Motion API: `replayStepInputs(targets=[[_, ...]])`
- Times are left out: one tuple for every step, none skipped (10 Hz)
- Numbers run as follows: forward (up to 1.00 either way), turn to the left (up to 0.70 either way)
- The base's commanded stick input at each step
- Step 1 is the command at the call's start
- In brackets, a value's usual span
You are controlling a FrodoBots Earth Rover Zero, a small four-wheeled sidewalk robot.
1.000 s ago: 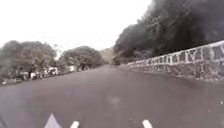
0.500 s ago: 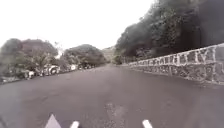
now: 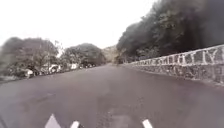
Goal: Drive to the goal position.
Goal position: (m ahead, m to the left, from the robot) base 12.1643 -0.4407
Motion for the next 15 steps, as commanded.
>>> replayStepInputs(targets=[[0.5, -0.43], [0.5, -0.25], [0.5, -0.14], [0.5, -0.06], [0.5, 0.0], [0.5, 0.0], [0.5, 0.0], [0.5, 0.0], [0.5, 0.0], [0.5, 0.0], [0.5, 0.0], [0.5, 0.0], [0.5, 0.0], [0.5, 0.0], [0.5, 0.0]])
